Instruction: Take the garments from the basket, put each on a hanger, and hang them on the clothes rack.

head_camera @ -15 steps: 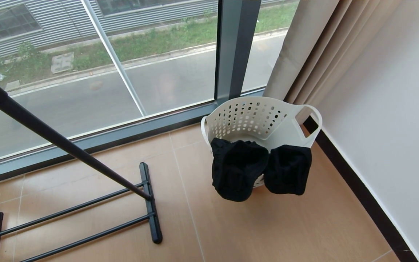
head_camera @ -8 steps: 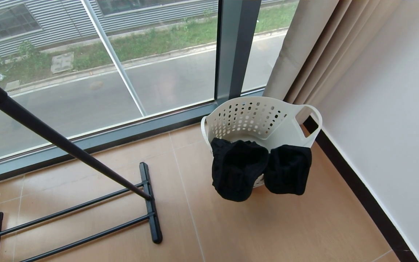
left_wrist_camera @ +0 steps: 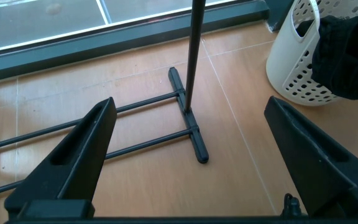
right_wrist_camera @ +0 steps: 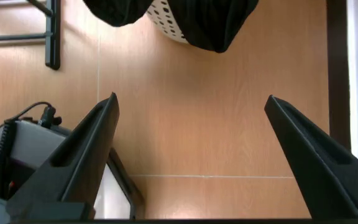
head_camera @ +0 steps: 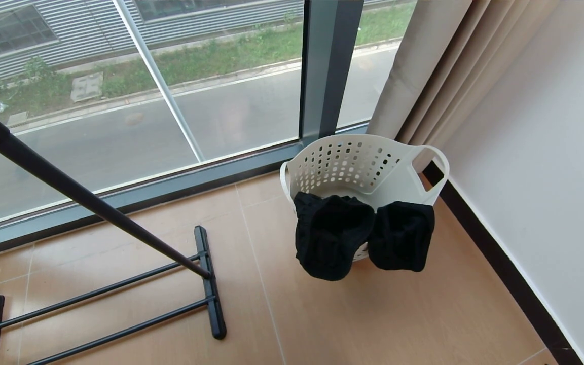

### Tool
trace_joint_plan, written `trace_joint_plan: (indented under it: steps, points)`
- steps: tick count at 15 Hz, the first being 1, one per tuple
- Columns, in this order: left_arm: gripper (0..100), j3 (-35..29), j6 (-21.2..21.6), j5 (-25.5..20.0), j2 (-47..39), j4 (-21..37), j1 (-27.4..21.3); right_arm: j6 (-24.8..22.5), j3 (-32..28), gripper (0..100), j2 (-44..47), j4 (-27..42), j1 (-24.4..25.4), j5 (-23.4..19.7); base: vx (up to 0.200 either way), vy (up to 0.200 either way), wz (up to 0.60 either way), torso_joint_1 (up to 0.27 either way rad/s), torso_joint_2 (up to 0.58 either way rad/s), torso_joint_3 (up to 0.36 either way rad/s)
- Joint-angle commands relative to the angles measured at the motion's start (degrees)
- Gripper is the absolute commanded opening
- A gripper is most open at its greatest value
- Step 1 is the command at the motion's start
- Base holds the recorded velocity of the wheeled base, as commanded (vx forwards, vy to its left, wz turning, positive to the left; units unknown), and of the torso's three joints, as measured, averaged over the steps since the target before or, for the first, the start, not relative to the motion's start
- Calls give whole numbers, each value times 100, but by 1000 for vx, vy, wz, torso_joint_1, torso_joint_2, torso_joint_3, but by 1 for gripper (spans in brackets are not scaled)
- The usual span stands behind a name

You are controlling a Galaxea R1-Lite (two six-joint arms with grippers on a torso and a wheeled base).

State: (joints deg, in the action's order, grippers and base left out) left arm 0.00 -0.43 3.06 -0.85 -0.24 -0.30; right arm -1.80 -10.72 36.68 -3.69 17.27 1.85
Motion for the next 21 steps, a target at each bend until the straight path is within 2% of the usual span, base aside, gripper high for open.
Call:
trace_joint_plan:
  steps: [1,5,13,17,20,21]
  points:
    - [100,0,-1,2,6,-2,-5,-531,-1337,100,2326,9,514,34,0,0,0,0,0,0]
    - [100,0,-1,2,6,-2,-5,-1727,-2673,100,3908,18,567,114,0,0,0,0,0,0]
    - [100,0,-1,2,6,-2,4,-2465,-4553,100,6140,0,619,571,0,0,0,0,0,0]
    - [100,0,-1,2,6,-2,-5,-2483,-5696,100,7468,-149,725,1036,0,0,0,0,0,0]
    - [100,0,-1,2,6,-2,4,-2738,-6469,100,8188,-219,813,1089,0,0,0,0,0,0]
    - [100,0,-1,2,6,-2,4,-2755,-6505,100,8223,-228,821,1098,0,0,0,0,0,0]
